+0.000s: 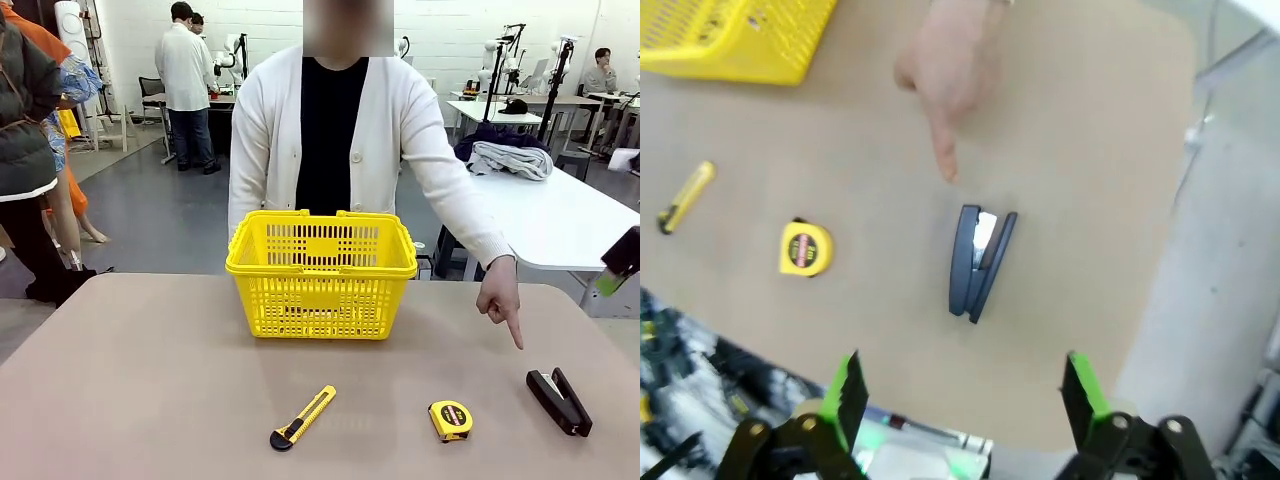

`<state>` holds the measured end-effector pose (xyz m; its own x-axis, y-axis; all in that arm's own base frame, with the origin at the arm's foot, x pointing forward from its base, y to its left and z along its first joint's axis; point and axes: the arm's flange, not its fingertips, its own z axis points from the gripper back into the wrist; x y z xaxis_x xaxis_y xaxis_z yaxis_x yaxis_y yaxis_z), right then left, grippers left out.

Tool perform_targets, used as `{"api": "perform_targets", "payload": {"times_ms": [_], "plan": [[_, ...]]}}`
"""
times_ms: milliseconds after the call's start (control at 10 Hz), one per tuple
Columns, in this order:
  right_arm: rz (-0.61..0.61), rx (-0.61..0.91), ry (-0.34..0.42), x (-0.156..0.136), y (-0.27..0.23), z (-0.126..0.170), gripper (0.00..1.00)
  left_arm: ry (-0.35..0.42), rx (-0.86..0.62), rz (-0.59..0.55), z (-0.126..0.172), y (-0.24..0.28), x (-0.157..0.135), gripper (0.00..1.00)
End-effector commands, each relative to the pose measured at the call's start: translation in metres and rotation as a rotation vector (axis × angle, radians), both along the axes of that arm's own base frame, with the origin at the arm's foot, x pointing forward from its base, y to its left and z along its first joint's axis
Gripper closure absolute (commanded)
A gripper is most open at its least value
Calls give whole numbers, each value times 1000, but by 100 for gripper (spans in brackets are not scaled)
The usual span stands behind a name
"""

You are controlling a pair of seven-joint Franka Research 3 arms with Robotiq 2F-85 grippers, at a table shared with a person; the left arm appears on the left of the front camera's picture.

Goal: Place the items the person wants into the basket.
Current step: Pick up the item the person points to and place it in the Market Basket.

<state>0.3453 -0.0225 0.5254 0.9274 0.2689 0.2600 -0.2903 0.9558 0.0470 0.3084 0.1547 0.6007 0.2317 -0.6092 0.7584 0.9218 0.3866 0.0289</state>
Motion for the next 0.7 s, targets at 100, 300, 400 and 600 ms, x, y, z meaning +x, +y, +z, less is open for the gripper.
{"api": "perform_targets", "payload": {"times_ms": [100,300,400,600], "plan": [[-41,-15,61,15,-7,-48,0,-13,-8,-10,1,2,-1,0],[-39,0,130,23,-8,-80,0,-13,-8,-10,1,2,-1,0],[-27,2,148,21,-9,-91,0,-13,-8,-10,1,2,-1,0],[12,45,147,19,-13,-97,0,-13,-8,-10,1,2,-1,0]]}}
